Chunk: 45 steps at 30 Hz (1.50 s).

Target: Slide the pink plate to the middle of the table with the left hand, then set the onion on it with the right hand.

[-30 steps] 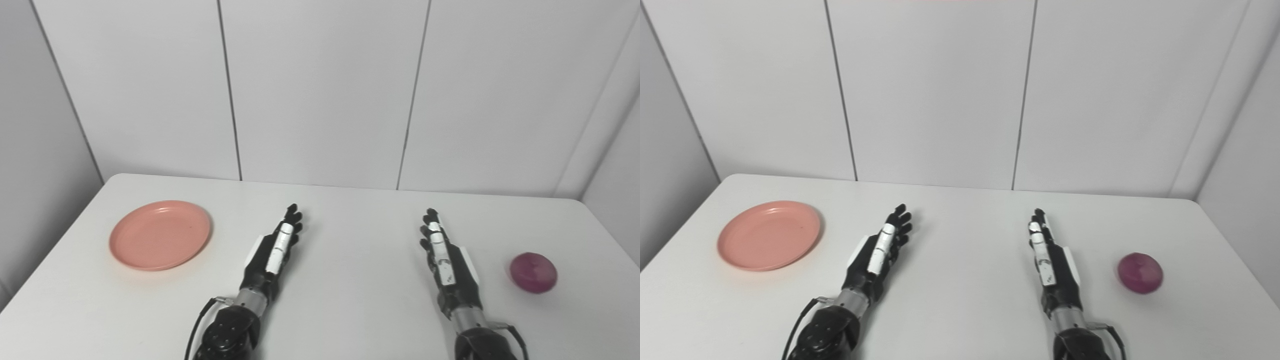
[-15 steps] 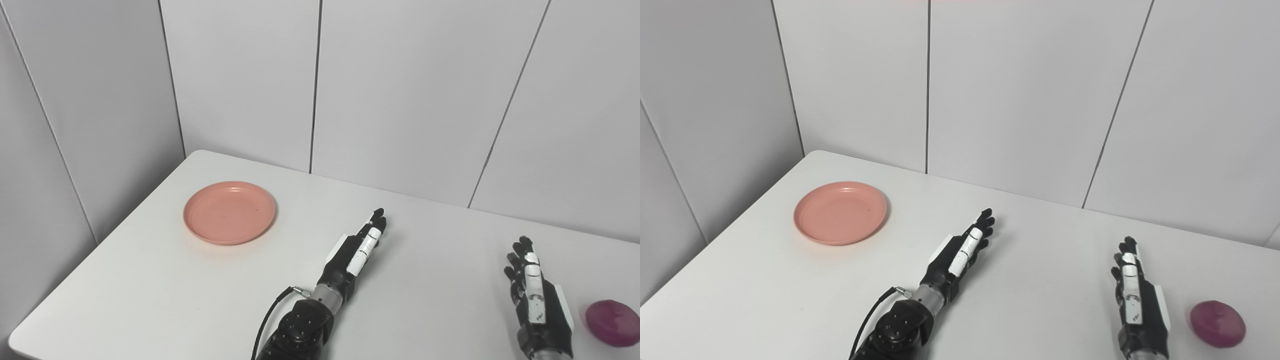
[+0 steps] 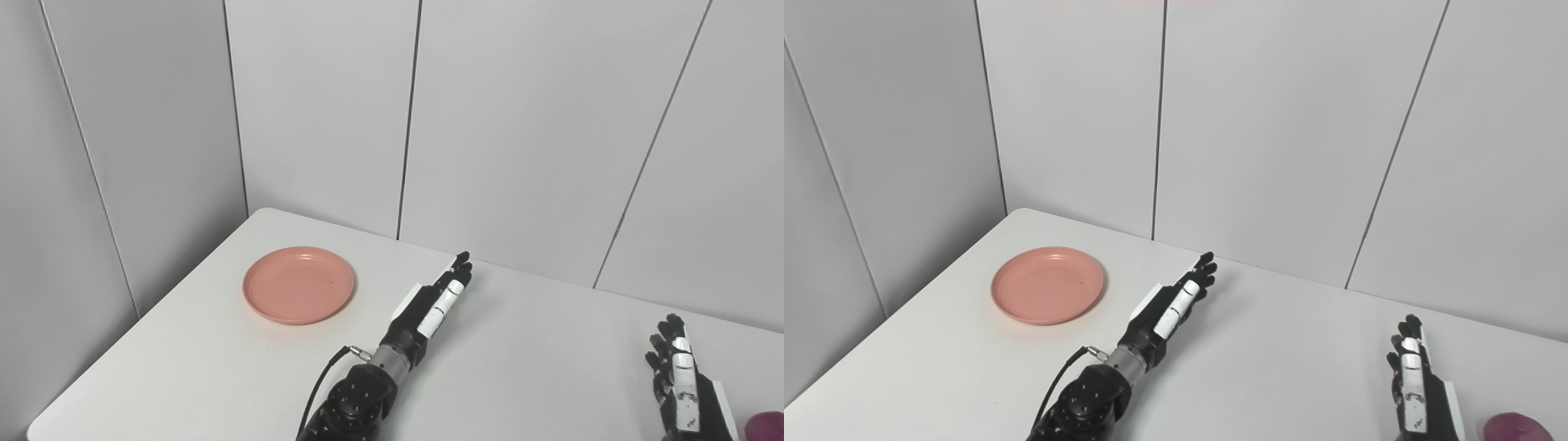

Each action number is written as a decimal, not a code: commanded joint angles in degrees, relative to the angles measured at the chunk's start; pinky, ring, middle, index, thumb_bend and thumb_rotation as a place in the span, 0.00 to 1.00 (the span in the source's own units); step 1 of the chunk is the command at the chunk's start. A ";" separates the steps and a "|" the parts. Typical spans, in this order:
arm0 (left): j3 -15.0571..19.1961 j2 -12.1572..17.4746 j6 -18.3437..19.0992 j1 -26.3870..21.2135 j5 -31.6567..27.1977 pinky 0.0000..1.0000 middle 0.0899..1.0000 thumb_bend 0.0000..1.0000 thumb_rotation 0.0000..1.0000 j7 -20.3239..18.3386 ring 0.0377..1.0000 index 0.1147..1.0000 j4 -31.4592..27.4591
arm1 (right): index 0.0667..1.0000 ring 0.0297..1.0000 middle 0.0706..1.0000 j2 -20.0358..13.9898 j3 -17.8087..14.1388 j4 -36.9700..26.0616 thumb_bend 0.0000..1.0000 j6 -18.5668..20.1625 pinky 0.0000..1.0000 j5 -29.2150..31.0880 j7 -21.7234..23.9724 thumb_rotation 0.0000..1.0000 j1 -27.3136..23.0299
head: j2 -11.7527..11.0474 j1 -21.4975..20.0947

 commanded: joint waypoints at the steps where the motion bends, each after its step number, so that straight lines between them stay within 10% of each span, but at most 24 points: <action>1: 1.40 1.90 0.02 -3.69 -1.22 1.00 0.98 0.68 1.00 -0.49 0.98 0.96 -2.75 | 1.00 1.00 1.00 0.22 -0.04 -2.69 0.31 0.49 1.00 0.54 0.01 1.00 -1.39 | 0.05 0.09; 45: 16.62 20.97 -6.71 -9.74 -7.65 0.95 0.93 0.67 1.00 -0.54 0.94 0.91 14.93 | 1.00 1.00 1.00 0.07 -0.03 -5.96 0.23 2.82 1.00 1.35 0.25 1.00 -0.38 | -1.96 1.67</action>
